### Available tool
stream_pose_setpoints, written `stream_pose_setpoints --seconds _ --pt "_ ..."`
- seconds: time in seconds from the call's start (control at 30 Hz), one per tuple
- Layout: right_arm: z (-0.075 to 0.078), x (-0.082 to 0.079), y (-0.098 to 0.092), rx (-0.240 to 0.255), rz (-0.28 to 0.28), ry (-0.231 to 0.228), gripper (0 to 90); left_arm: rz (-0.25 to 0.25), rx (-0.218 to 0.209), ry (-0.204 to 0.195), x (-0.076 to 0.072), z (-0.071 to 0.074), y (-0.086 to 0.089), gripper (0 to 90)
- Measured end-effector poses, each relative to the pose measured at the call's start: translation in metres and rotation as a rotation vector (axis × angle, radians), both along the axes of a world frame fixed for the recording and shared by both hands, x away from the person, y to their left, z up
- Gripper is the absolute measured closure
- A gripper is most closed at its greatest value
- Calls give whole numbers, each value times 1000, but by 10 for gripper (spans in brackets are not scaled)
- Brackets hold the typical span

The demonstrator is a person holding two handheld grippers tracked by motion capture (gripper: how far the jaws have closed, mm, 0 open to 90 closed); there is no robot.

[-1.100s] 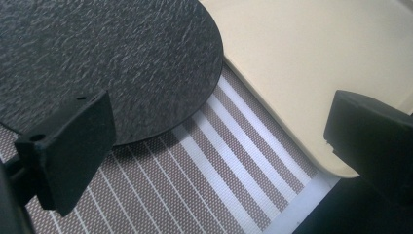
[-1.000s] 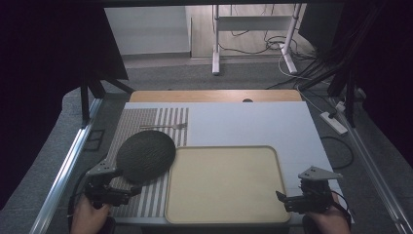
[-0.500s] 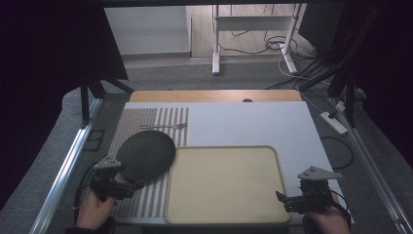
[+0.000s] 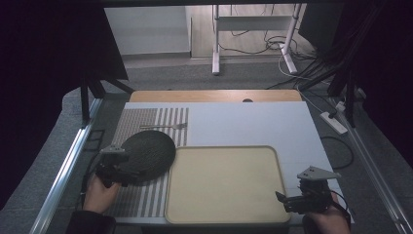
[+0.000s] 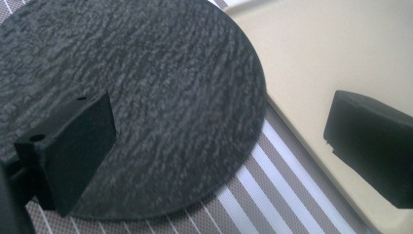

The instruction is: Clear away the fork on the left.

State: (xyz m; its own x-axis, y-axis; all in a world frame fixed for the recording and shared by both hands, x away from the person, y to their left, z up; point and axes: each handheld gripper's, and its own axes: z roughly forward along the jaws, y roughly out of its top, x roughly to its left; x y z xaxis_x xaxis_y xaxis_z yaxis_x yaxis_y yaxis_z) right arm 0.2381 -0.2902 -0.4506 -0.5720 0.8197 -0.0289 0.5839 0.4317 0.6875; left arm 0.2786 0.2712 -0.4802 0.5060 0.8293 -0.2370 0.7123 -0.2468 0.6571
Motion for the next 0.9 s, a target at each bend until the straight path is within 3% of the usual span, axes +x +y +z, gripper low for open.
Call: stream_pose_setpoints --seconds 0.3,0.77,0.9 --pt "0 0 0 -2 1 6 0 46 41 1 30 0 -3 0" --pt "-1 1 1 -5 5 11 0 31 45 29 74 -4 -4 0" --pt "-1 1 1 -6 5 10 0 28 64 30 89 -4 -6 0"
